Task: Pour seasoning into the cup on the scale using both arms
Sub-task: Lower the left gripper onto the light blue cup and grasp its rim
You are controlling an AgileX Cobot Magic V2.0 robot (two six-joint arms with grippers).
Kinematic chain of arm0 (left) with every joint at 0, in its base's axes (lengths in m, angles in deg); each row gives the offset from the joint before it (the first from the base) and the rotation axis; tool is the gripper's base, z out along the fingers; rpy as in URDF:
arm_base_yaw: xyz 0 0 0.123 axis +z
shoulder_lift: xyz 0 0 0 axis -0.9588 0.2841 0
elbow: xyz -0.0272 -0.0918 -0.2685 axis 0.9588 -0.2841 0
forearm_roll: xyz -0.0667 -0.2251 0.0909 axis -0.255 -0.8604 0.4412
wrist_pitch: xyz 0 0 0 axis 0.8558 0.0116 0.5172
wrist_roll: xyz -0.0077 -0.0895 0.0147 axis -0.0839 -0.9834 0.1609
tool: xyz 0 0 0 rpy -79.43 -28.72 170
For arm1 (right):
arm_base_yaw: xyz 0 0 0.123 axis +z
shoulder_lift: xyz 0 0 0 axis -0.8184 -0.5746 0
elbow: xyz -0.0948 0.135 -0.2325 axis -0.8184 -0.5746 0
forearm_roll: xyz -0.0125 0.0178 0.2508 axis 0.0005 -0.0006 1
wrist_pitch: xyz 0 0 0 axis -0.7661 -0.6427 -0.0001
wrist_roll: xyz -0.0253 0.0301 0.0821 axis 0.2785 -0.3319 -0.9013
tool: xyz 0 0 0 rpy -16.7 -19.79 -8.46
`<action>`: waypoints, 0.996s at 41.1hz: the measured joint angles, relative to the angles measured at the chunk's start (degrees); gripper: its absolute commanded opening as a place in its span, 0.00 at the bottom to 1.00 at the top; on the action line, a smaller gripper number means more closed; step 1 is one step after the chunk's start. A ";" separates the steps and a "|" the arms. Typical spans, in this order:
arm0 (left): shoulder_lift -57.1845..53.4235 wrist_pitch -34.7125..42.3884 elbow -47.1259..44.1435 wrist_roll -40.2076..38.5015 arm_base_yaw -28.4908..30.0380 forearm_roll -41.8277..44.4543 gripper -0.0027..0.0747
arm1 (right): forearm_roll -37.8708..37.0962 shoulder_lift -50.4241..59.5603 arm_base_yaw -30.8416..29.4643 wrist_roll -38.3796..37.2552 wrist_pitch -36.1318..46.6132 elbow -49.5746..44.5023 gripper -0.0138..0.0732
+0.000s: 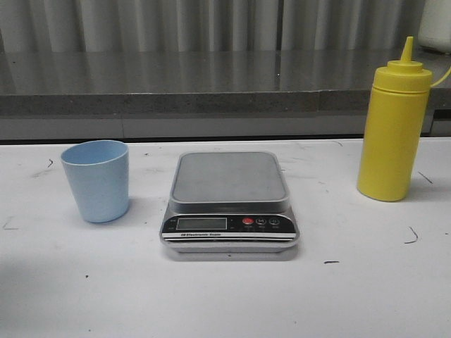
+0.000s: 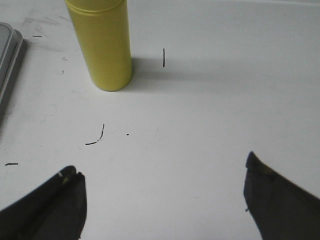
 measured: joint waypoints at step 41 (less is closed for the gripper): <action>35.74 -1.39 24.34 0.00 -0.06 -2.17 0.24 | 0.00 0.00 0.00 0.00 0.00 0.00 0.91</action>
